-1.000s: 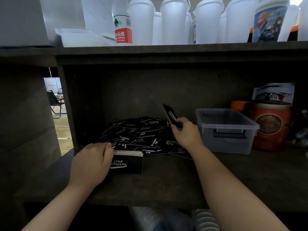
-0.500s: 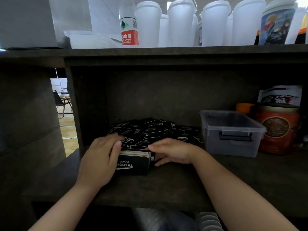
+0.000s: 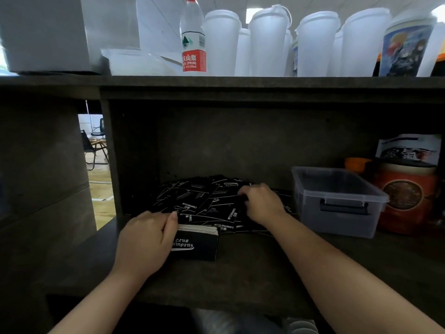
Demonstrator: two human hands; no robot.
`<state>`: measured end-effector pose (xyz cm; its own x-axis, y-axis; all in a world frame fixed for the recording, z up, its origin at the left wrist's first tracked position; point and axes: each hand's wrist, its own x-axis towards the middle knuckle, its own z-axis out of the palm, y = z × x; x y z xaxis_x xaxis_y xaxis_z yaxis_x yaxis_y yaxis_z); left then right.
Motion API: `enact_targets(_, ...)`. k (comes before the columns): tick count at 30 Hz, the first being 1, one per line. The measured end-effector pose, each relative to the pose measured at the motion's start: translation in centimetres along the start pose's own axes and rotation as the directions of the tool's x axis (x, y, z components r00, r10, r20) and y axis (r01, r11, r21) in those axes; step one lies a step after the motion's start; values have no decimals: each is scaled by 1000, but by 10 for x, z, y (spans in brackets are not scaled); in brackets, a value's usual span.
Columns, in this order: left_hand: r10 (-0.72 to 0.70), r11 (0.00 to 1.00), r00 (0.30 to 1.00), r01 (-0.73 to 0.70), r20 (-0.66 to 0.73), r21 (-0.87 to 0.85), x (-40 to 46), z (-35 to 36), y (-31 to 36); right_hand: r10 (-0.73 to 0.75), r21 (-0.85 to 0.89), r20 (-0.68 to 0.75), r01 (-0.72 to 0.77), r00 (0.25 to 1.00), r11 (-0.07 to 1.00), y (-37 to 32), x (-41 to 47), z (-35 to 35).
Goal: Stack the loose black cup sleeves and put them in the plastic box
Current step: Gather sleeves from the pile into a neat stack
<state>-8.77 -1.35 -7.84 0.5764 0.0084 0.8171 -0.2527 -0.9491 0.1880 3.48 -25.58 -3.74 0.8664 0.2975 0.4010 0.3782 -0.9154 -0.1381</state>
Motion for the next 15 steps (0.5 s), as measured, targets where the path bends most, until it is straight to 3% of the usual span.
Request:
enact_targets(1, -1, 1000, 1000, 1, 4, 2, 0, 0, 0, -19, -219, 50, 30, 999, 975, 6, 7, 4)
enact_targets(2, 0, 1000, 1000, 0, 7, 3, -1, -1, 0, -24, -310, 97, 53, 995, 949, 10, 13, 7)
enact_targets(4, 5, 1000, 1000, -5, -4, 4, -2, 0, 0, -41, -301, 91, 67, 995, 951, 13, 21, 14)
enact_targets(12, 32, 999, 999, -31, -33, 44, 0, 4, -5, -169, -268, -180, 117, 969, 956, 15, 27, 18)
enact_targets(15, 34, 998, 999, -32, -35, 52, 0, 4, -4, -194, -159, -121, 174, 973, 972, 17, 25, 19)
